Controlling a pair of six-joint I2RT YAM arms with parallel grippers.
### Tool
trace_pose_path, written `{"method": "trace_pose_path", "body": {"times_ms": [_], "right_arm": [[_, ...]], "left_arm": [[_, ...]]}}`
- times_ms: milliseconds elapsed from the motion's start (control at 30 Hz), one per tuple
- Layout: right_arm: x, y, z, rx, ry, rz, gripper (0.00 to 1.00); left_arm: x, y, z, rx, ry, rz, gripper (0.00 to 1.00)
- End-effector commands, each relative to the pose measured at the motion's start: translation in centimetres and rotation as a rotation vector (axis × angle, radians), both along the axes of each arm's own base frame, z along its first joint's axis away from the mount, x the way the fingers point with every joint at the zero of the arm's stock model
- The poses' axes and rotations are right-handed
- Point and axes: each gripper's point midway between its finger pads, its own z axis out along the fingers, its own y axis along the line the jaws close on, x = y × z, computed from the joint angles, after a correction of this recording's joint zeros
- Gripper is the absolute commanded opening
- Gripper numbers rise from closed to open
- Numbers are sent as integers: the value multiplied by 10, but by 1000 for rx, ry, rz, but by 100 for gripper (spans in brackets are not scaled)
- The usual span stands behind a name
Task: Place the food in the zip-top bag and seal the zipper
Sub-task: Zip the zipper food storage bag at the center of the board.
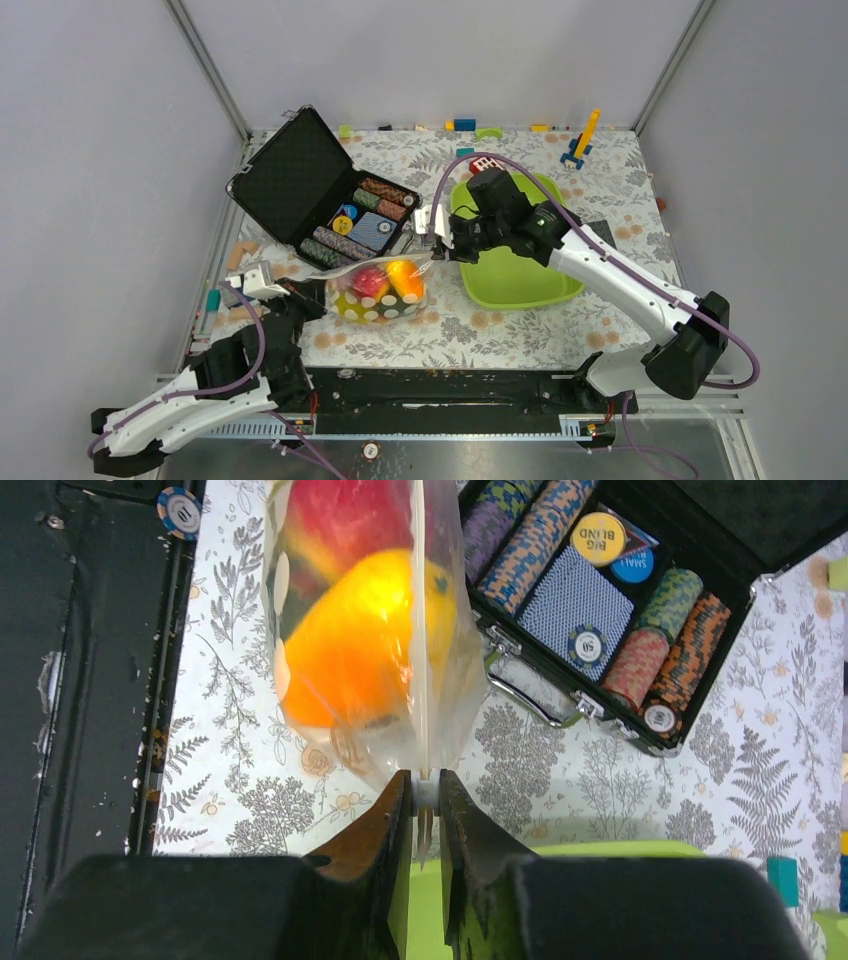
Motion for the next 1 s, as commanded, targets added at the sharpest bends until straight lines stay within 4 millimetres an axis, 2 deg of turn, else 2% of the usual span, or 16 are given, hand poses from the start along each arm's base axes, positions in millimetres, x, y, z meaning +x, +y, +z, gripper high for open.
{"method": "trace_pose_path", "body": {"times_ms": [0,133,367,433,533,667,733,800,967], "right_arm": [[9,-24,8,-13,-29,-76,3],[12,-30,9,-15,-38,-90,1],[5,-32,15,18,-23,-68,0],[-1,-31,17,31,-11,-49,0],[-13,-28,23,64,13,-5,0],[-24,-22,31,130,75,8,0],[-34,-17,43,184,111,38,0],[-37,-13,55,238,151,8,0],[-33,-7,55,321,267,-112,0]], "left_arm": [[3,35,16,-10,-35,163,0],[3,40,14,-7,-27,191,0],[-1,55,11,-24,-5,249,0],[-2,54,12,-31,-2,236,0],[-1,43,16,-17,-10,179,0],[1,19,26,-17,-27,71,0],[0,8,28,-13,-25,23,0],[1,-2,30,-2,-18,-17,0],[-2,-24,37,24,4,-116,0]]}}
